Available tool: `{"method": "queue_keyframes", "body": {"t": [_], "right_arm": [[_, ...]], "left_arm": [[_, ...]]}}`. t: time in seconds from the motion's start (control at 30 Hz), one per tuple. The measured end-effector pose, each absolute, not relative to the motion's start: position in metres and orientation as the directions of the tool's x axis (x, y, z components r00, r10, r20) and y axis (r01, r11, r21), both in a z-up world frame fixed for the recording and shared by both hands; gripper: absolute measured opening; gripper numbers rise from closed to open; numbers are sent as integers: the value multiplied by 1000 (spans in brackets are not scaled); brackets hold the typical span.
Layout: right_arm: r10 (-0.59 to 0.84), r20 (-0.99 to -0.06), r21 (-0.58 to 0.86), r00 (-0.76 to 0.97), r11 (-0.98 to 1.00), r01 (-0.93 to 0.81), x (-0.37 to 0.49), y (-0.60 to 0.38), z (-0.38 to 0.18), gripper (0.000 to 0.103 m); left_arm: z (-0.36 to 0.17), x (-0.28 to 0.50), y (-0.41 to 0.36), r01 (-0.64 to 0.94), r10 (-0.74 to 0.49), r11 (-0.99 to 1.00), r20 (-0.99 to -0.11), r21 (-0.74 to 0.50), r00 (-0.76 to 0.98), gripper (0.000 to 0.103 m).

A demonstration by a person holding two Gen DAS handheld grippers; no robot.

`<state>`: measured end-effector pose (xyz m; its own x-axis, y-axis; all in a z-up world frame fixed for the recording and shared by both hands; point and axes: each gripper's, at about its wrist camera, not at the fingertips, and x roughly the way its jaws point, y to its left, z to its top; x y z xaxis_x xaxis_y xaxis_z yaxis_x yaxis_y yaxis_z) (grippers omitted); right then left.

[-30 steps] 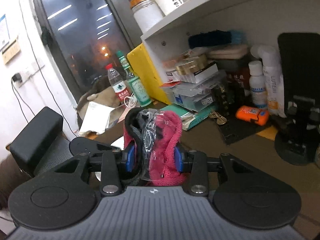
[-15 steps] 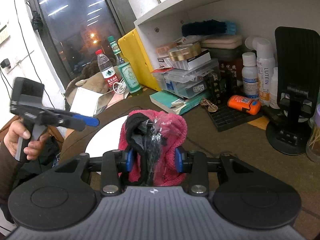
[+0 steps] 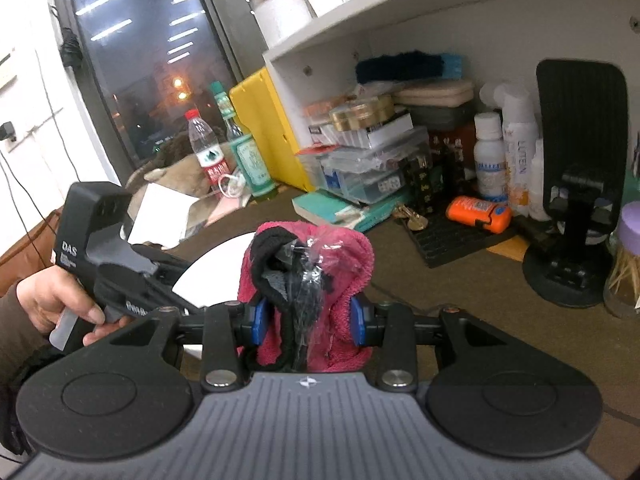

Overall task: Clean bowl
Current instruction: 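Pull the towel away from the bowl with the right gripper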

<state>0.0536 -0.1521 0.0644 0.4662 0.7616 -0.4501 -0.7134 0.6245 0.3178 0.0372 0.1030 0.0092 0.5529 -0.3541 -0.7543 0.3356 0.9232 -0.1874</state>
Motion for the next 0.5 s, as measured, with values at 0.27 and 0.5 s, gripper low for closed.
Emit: {"method": "queue_keyframes", "body": {"t": [0.27,0.5], "right_arm": [[638,-505,153,581,729,-667,31,-182,78,37],[562,-568,126,601,781,-611,19,-209,67,37]], "left_arm": [[15,30,55,456,-409,873,-772,-174,487,64],[19,27,23,461,-334,885,-778,-64,533,72]]}}
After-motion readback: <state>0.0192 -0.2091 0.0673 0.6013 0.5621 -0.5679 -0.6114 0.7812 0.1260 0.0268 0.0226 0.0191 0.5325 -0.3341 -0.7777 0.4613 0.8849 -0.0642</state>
